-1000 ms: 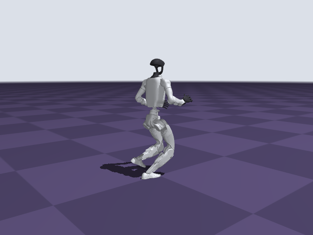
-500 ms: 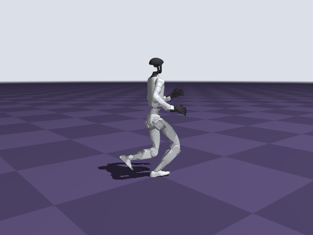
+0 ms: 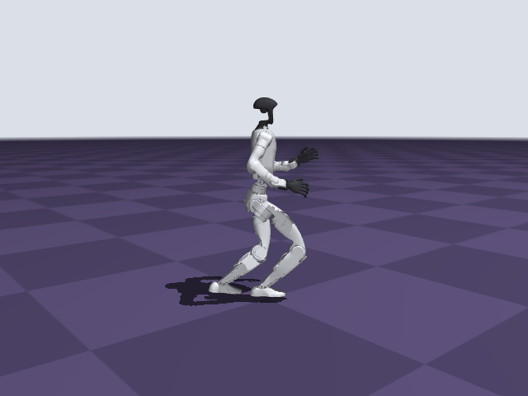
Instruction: Run
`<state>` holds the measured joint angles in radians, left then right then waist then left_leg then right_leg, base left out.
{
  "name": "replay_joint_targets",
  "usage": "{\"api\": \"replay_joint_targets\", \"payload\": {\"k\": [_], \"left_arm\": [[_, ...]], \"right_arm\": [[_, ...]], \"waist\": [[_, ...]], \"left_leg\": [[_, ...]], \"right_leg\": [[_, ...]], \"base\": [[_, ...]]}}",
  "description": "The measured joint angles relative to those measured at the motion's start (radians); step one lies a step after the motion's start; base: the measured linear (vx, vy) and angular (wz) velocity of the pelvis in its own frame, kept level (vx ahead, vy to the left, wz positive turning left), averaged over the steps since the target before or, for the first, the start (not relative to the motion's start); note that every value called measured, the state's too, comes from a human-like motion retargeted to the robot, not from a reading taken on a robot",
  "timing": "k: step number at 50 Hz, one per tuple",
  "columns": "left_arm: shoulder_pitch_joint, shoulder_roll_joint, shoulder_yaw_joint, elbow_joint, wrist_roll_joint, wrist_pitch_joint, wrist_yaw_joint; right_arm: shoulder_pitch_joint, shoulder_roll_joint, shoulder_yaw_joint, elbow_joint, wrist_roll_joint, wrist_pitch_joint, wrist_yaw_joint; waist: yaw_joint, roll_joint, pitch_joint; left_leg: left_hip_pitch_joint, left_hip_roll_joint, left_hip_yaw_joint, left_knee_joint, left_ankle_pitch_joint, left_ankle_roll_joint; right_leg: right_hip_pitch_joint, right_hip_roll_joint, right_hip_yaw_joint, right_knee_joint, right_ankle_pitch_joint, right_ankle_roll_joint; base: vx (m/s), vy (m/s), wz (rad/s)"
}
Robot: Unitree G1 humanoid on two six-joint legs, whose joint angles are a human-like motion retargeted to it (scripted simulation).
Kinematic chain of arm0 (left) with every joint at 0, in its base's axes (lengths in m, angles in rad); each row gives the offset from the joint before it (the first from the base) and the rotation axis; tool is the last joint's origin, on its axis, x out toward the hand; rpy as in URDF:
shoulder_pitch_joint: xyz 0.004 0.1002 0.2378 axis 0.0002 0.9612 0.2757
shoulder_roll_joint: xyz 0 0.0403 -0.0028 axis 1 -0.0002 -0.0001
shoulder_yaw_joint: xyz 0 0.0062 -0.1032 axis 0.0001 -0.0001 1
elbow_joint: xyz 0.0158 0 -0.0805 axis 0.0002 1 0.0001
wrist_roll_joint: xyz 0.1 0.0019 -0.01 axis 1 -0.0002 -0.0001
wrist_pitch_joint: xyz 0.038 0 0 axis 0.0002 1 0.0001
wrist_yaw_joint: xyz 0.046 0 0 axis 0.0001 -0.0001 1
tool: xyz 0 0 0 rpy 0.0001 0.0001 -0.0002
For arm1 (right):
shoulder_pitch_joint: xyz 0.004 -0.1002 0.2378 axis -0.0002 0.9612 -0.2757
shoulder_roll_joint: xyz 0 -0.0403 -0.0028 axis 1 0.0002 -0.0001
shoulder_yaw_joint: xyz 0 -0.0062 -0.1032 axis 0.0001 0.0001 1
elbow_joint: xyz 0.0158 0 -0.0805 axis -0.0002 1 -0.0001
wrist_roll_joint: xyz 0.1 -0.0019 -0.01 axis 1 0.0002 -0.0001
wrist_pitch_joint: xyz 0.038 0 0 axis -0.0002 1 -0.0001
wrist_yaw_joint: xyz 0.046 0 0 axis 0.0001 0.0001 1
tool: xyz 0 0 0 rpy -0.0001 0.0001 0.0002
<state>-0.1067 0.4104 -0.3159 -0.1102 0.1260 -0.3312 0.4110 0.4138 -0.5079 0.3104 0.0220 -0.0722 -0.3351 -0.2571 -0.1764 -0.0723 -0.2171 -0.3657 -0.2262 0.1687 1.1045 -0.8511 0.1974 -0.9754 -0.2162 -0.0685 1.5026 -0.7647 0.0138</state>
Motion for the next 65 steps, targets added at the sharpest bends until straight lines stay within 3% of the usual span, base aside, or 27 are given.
{"api": "replay_joint_targets", "payload": {"k": [2, 4, 7, 10, 11, 13, 15, 18, 20, 22, 25, 28, 30, 33, 35, 38, 40, 42, 45, 48, 50, 53, 58, 60, 65], "left_arm": [[-0.007, 0.007, -0.034, -0.028, -0.009, -0.036, -0.019], [0.017, 0.006, -0.054, -0.045, -0.012, -0.047, -0.037], [0.099, -0.006, -0.068, -0.025, -0.015, -0.020, -0.067], [0.211, -0.003, -0.043, 0.029, -0.010, 0.033, -0.104], [0.263, 0.006, -0.023, 0.037, -0.017, 0.038, -0.118], [0.375, 0.034, 0.015, 0.036, -0.035, 0.037, -0.145], [0.487, 0.072, 0.054, 0.024, -0.059, 0.023, -0.172], [0.604, 0.105, 0.099, 0.020, -0.088, 0.006, -0.186], [0.640, 0.100, 0.112, 0.020, -0.102, 0.007, -0.171], [0.629, 0.089, 0.113, 0.020, -0.084, 0.011, -0.144], [0.524, 0.067, 0.104, 0.017, -0.029, 0.023, -0.093], [0.291, 0.045, 0.063, 0.055, 0.031, 0.052, -0.017], [0.151, 0.021, 0.036, 0.074, 0.040, 0.061, 0.014], [0.048, -0.009, 0.018, 0.050, 0.026, 0.041, 0.016], [0.016, -0.013, -0.002, 0.027, 0.010, 0.010, 0.006], [0.006, -0.003, -0.048, -0.008, 0.007, -0.040, -0.019], [0.023, -0.001, -0.067, -0.030, 0.008, -0.050, -0.035], [0.062, -0.007, -0.078, -0.026, 0.007, -0.038, -0.051], [0.141, -0.012, -0.076, 0.009, 0.010, 0.007, -0.076], [0.239, -0.002, -0.036, 0.055, 0.016, 0.051, -0.109], [0.337, 0.020, -0.007, 0.058, 0.007, 0.051, -0.133], [0.485, 0.079, 0.041, 0.039, -0.020, 0.029, -0.171], [0.623, 0.120, 0.100, 0.033, -0.051, 0.013, -0.180], [0.628, 0.115, 0.107, 0.035, -0.043, 0.016, -0.159], [0.450, 0.080, 0.089, 0.047, 0.048, 0.042, -0.061]], "right_arm": [[0.064, -0.011, -0.034, 0.007, 0.020, 0.007, 0.000], [0.077, -0.010, -0.046, 0.010, 0.026, 0.013, -0.015], [0.005, -0.009, -0.039, 0.008, 0.005, 0.025, -0.046], [-0.210, -0.008, -0.017, 0.020, -0.055, 0.052, -0.102], [-0.285, -0.006, -0.009, 0.014, -0.063, 0.052, -0.118], [-0.397, -0.002, -0.001, -0.021, -0.056, 0.044, -0.141], [-0.451, 0.001, 0.000, -0.086, -0.026, 0.028, -0.147], [-0.457, 0.005, 0.003, -0.191, 0.010, -0.004, -0.118], [-0.440, 0.015, 0.011, -0.230, 0.018, -0.013, -0.090], [-0.403, 0.041, 0.026, -0.235, 0.003, -0.015, -0.067], [-0.331, 0.085, 0.034, -0.186, -0.047, 0.005, -0.060], [-0.265, 0.110, 0.039, -0.085, -0.075, 0.019, -0.063], [-0.208, 0.095, 0.039, -0.036, -0.062, 0.008, -0.052], [-0.101, 0.037, 0.021, -0.020, -0.019, -0.008, -0.025], [-0.034, 0.005, 0.002, -0.010, 0.002, -0.009, -0.014], [0.043, -0.012, -0.035, 0.006, 0.023, -0.002, -0.018], [0.059, -0.012, -0.045, 0.006, 0.028, 0.001, -0.033], [0.040, -0.012, -0.042, 0.003, 0.019, 0.006, -0.044], [-0.055, -0.020, -0.033, -0.006, -0.017, 0.023, -0.070], [-0.266, -0.031, -0.005, 0.003, -0.069, 0.046, -0.105], [-0.362, -0.033, 0.004, -0.023, -0.070, 0.040, -0.125], [-0.423, -0.024, 0.003, -0.102, -0.030, 0.024, -0.128], [-0.417, -0.003, 0.007, -0.215, 0.013, -0.005, -0.068], [-0.394, 0.018, 0.020, -0.230, 0.003, -0.009, -0.042], [-0.310, 0.084, 0.036, -0.159, -0.074, 0.015, -0.035]], "waist": [[0.052, 0.102, 0.002], [0.087, 0.140, 0.003], [0.153, 0.133, 0.027], [0.266, 0.132, 0.057], [0.298, 0.124, 0.051], [0.335, 0.085, 0.036], [0.327, 0.010, 0.022], [0.289, -0.103, -0.006], [0.256, -0.148, -0.022], [0.228, -0.164, -0.014], [0.153, -0.178, 0.008], [0.036, -0.183, 0.021], [-0.025, -0.158, 0.012], [-0.036, -0.070, 0.004], [-0.006, 0.019, 0.016], [0.062, 0.155, 0.019], [0.093, 0.189, 0.019], [0.126, 0.184, 0.030], [0.200, 0.166, 0.066], [0.298, 0.160, 0.076], [0.343, 0.136, 0.061], [0.337, 0.038, 0.044], [0.278, -0.113, 0.002], [0.253, -0.133, 0.004], [0.142, -0.159, 0.035]], "left_leg": [[0.058, 0.165, -0.014, 0.119, 0.070, -0.084], [0.064, 0.266, -0.015, 0.284, 0.144, -0.104], [-0.003, 0.369, -0.011, 0.582, 0.160, -0.047], [-0.234, 0.472, -0.035, 0.812, 0.039, 0.061], [-0.328, 0.475, -0.054, 0.809, 0.007, 0.063], [-0.489, 0.429, -0.063, 0.719, -0.020, 0.064], [-0.572, 0.307, -0.008, 0.507, -0.022, 0.064], [-0.582, 0.063, 0.087, 0.063, 0.015, 0.046], [-0.562, -0.052, 0.106, -0.112, 0.039, 0.037], [-0.541, -0.089, 0.108, -0.043, 0.028, 0.063], [-0.518, -0.084, 0.079, 0.137, -0.022, 0.064], [-0.448, -0.127, 0.033, 0.123, -0.022, 0.064], [-0.344, -0.146, 0.013, 0.053, -0.022, 0.064], [-0.145, -0.105, 0.003, -0.013, -0.022, 0.064], [-0.027, -0.004, 0.002, 0.040, -0.022, 0.024], [0.060, 0.215, -0.024, 0.182, 0.105, -0.100], [0.062, 0.304, -0.033, 0.329, 0.190, -0.121], [0.040, 0.365, -0.027, 0.507, 0.210, -0.090], [-0.059, 0.439, -0.042, 0.765, 0.131, -0.005], [-0.320, 0.480, -0.085, 0.871, 0.016, 0.060], [-0.467, 0.446, -0.097, 0.810, -0.021, 0.064], [-0.570, 0.282, -0.022, 0.516, -0.016, 0.064], [-0.562, -0.030, 0.084, -0.055, 0.041, 0.034], [-0.538, -0.083, 0.090, -0.057, 0.049, 0.050], [-0.508, -0.088, 0.047, 0.189, -0.022, 0.064]], "right_leg": [[0.036, 0.181, -0.074, -0.232, -0.002, 0.005], [0.060, 0.263, -0.100, -0.278, -0.003, -0.021], [0.105, 0.302, -0.099, -0.140, -0.071, -0.113], [0.168, 0.359, -0.093, -0.118, -0.108, -0.176], [0.205, 0.371, -0.084, -0.145, -0.108, -0.171], [0.297, 0.350, -0.059, -0.184, -0.108, -0.135], [0.409, 0.251, -0.035, -0.198, -0.089, -0.058], [0.534, 0.061, -0.019, -0.182, 0.057, 0.087], [0.570, -0.030, -0.011, -0.112, 0.161, 0.141], [0.593, -0.085, -0.003, 0.017, 0.219, 0.146], [0.531, -0.174, -0.013, 0.264, 0.243, 0.087], [0.310, -0.247, 0.049, 0.426, 0.179, 0.022], [0.143, -0.251, 0.099, 0.435, 0.117, -0.010], [0.007, -0.146, 0.082, 0.256, 0.053, -0.015], [-0.002, -0.008, 0.012, 0.058, 0.031, 0.003], [0.044, 0.235, -0.080, -0.262, 0.050, 0.019], [0.069, 0.309, -0.102, -0.303, 0.059, -0.004], [0.086, 0.329, -0.103, -0.209, 0.021, -0.059], [0.145, 0.349, -0.098, -0.072, -0.101, -0.154], [0.205, 0.391, -0.086, -0.122, -0.108, -0.178], [0.286, 0.388, -0.063, -0.168, -0.108, -0.151], [0.443, 0.262, -0.029, -0.196, -0.084, -0.049], [0.585, 0.008, -0.012, -0.132, 0.135, 0.130], [0.613, -0.044, -0.003, -0.035, 0.210, 0.152], [0.486, -0.161, -0.001, 0.332, 0.261, 0.079]], "base": [[0.08, -0.10, -1.64], [-0.04, -0.09, -0.96], [-0.10, -0.07, -0.51], [-0.12, -0.06, -0.59], [-0.05, -0.07, -0.41], [0.04, -0.04, 0.30], [0.11, 0.08, 1.13], [0.10, 0.18, 1.10], [0.00, 0.10, 0.62], [-0.06, -0.03, 0.24], [-0.15, -0.17, 0.47], [-0.15, -0.02, 0.57], [0.00, 0.09, -0.27], [0.16, 0.14, -1.36], [0.20, 0.06, -1.92], [0.09, -0.08, -1.40], [-0.05, -0.09, -0.61], [-0.09, -0.07, -0.32], [-0.08, -0.08, -0.18], [-0.11, -0.06, -0.36], [0.02, 0.00, 0.18], [0.10, 0.07, 1.00], [0.06, 0.13, 0.93], [-0.03, 0.02, 0.34], [-0.12, -0.12, 0.44]]}}
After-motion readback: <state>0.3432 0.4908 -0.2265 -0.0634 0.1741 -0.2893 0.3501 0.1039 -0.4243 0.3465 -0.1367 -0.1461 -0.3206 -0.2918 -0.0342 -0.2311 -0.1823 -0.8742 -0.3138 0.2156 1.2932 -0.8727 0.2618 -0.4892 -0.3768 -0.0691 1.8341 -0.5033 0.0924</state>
